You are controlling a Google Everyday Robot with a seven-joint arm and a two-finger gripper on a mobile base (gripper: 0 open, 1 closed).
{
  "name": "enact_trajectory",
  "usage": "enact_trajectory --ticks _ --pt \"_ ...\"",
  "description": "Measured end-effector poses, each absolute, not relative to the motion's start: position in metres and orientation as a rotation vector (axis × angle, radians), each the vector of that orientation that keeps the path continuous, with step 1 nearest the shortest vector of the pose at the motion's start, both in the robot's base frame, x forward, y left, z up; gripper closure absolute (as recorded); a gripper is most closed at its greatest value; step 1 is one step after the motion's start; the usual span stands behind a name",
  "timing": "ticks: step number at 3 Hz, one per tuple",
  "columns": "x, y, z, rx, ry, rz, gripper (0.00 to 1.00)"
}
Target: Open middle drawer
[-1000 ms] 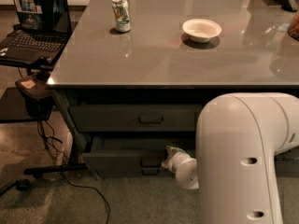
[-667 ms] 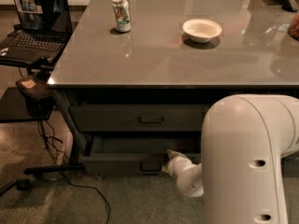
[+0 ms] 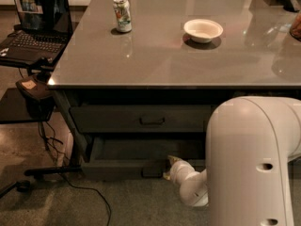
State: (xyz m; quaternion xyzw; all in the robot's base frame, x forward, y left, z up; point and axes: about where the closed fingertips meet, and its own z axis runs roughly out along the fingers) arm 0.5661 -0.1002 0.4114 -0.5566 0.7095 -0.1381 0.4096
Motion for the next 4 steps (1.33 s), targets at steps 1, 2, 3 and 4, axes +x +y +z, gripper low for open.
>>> enact_trajectory --ticks 1,2,3,4 --pt "0.564 -0.1 0.414 -1.402 1.787 -0.348 1.0" --pt "0.549 -0.101 0.411 -1.4 1.778 -0.346 1.0" --pt "0.547 -0.101 0.414 -1.401 1.778 -0.346 1.0" --pt "0.53 -0.102 0.414 -1.383 1.767 -0.345 1.0"
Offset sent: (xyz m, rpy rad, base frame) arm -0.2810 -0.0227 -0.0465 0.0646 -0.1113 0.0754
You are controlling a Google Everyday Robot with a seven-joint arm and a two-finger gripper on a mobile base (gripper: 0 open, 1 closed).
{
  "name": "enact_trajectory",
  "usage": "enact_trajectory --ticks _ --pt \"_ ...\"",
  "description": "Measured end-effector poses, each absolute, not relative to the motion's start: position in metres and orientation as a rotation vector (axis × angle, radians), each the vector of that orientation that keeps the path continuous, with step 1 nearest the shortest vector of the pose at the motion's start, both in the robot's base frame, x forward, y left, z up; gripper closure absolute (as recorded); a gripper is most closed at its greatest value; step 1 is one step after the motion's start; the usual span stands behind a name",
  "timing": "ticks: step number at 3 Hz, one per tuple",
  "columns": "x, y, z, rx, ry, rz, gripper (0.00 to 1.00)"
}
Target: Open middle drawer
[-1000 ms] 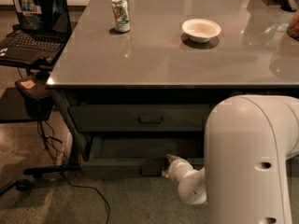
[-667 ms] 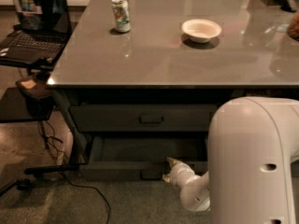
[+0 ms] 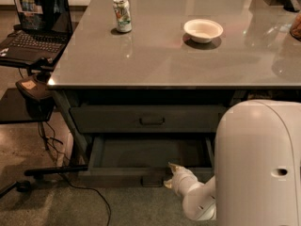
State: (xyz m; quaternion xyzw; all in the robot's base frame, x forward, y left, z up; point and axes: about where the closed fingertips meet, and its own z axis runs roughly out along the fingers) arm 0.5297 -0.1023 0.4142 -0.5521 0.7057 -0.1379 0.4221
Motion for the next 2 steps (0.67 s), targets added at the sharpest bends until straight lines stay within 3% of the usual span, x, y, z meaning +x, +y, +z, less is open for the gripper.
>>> enact_trajectory --ticks 2 --pt "0.517 -0.102 0.414 -1.386 1.753 -0.341 1.0"
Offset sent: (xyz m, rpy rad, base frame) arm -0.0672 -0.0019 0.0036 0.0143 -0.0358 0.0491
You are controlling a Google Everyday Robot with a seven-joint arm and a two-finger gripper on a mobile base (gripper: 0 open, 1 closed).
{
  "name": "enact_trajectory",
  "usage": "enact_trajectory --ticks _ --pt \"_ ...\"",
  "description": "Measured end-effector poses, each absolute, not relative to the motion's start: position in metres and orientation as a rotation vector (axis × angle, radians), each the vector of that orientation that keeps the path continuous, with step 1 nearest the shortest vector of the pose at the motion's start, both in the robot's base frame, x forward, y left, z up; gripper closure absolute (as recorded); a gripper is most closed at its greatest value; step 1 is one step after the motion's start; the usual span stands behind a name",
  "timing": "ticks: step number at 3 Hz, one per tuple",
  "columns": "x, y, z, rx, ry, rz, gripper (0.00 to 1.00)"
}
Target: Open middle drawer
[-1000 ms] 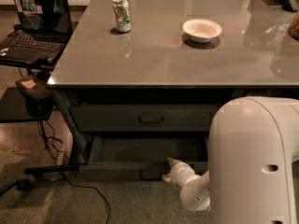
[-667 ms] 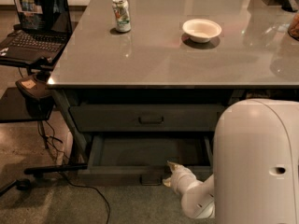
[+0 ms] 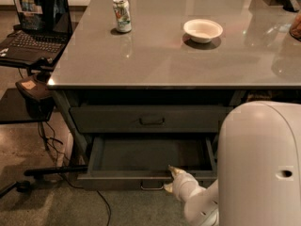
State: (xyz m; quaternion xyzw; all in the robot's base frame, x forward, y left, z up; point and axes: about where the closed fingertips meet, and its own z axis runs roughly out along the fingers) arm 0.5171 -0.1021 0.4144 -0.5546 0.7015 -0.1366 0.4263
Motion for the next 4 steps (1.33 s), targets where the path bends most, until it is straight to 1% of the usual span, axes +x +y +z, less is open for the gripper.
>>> enact_trajectory --ticks 2,3,4 --pt "0.504 -0.103 0.416 -1.383 1.745 -0.348 1.0" --pt "0.482 -0.104 0.417 -1.369 1.735 -0.358 1.0" --pt "0.481 -0.104 0.419 -1.369 1.735 -0.358 1.0"
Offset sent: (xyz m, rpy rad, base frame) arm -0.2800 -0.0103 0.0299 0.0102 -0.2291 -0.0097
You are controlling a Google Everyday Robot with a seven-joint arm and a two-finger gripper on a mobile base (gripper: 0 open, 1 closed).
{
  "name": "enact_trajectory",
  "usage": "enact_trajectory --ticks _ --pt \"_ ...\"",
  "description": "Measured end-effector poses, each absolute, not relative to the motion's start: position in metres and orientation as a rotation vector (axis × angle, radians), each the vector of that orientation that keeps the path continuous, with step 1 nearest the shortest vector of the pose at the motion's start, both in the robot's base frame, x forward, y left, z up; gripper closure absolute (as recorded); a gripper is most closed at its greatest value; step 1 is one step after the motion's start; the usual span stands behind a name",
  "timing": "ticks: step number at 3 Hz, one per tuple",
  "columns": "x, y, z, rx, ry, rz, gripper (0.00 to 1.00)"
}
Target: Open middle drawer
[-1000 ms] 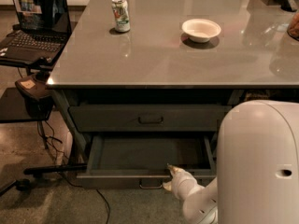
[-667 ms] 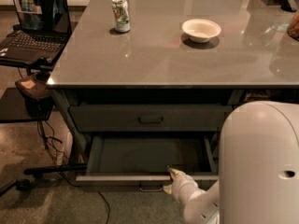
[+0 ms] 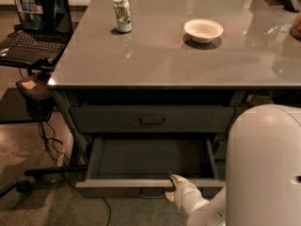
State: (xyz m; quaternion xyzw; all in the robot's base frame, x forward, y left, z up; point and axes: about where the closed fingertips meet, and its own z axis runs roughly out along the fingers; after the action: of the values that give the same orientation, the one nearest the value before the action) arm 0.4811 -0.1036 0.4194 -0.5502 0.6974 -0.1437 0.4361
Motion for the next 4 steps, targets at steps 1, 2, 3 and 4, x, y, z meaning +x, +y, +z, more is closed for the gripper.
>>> enact_trajectory --ticks 1,2,3,4 --pt "0.451 -0.106 0.42 -1.349 1.731 -0.368 1.0" --pt "0.433 -0.108 0.421 -1.348 1.739 -0.368 1.0" --pt "0.428 -0.109 0.423 -1.342 1.738 -0.371 1.0" --pt "0.426 -0.108 0.421 -1.349 1.739 -0.37 1.0"
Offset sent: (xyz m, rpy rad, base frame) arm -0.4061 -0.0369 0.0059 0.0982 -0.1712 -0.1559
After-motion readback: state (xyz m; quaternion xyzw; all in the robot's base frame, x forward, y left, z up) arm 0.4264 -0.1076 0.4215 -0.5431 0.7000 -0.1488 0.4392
